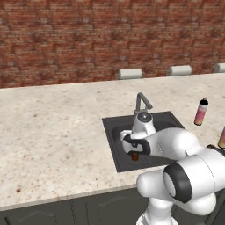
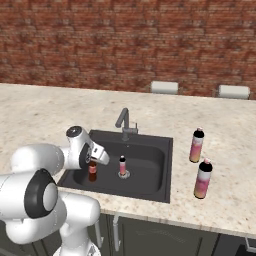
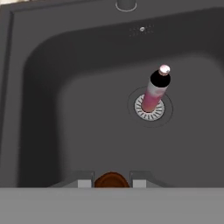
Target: Place the large bottle from the dining counter next to the other large bottle outside the sink, and place the small bottle from the dining counter next to the other small bottle inside the sink.
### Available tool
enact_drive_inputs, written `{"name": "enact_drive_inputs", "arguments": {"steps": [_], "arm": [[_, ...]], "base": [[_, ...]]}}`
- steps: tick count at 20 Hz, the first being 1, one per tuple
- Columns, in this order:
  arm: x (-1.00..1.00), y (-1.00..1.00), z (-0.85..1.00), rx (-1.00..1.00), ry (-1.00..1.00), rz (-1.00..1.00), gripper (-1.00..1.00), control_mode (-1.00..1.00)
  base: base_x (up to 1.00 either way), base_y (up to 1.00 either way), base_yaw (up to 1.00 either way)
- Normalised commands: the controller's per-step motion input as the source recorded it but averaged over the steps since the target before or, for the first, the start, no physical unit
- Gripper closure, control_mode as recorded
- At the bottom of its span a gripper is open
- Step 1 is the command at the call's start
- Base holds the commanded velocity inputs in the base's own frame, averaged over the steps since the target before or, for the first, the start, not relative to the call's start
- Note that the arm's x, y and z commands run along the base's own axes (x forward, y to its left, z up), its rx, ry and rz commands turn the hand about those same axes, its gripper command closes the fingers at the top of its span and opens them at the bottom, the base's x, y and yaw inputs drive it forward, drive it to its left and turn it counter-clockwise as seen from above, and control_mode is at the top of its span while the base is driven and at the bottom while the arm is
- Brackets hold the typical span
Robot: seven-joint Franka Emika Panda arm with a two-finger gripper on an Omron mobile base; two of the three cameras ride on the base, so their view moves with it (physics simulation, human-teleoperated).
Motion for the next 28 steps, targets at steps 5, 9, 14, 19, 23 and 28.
{"name": "enact_drive_inputs", "arguments": {"steps": [5,9,14,19,23,28], "arm": [[0.00,0.00,-0.27,0.01,-0.04,0.00,1.00,-1.00],[0.00,0.00,-0.26,0.01,-0.05,0.00,1.00,-1.00],[0.00,0.00,-0.29,0.00,-0.06,0.00,1.00,-1.00],[0.00,0.00,-0.30,0.00,-0.05,0.00,1.00,-1.00],[0.00,0.00,-0.31,0.00,-0.05,0.00,1.00,-1.00],[0.00,0.00,-0.27,0.00,-0.05,0.00,1.00,-1.00]], "base": [[0.00,0.00,0.00],[0.00,0.00,0.00],[0.00,0.00,0.00],[0.00,0.00,0.00],[0.00,0.00,0.00],[0.00,0.00,0.00]]}}
